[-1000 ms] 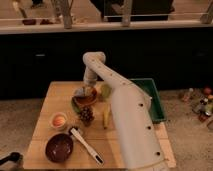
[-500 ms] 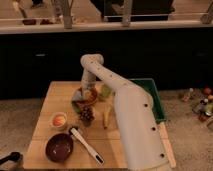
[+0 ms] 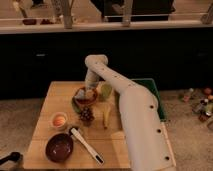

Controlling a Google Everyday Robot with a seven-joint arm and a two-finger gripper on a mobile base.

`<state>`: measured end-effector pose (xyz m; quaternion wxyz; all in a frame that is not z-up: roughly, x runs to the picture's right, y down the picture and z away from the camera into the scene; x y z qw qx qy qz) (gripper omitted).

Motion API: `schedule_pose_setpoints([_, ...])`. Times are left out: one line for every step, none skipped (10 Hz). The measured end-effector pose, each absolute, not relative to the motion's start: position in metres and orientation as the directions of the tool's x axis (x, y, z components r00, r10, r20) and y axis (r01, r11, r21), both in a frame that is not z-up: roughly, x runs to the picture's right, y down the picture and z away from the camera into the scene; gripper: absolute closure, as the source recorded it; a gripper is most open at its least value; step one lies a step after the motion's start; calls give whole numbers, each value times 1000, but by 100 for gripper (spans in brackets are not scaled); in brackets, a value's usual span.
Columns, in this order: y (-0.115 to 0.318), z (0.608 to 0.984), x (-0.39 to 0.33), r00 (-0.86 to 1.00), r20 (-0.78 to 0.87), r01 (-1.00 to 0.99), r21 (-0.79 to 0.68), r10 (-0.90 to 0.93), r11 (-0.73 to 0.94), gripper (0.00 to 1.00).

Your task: Wipe red bowl with towel

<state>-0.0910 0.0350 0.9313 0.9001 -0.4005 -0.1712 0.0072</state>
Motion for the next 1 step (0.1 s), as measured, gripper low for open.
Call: schedule_pose_setpoints([22, 938, -80, 943, 289, 102, -725, 166, 681, 100])
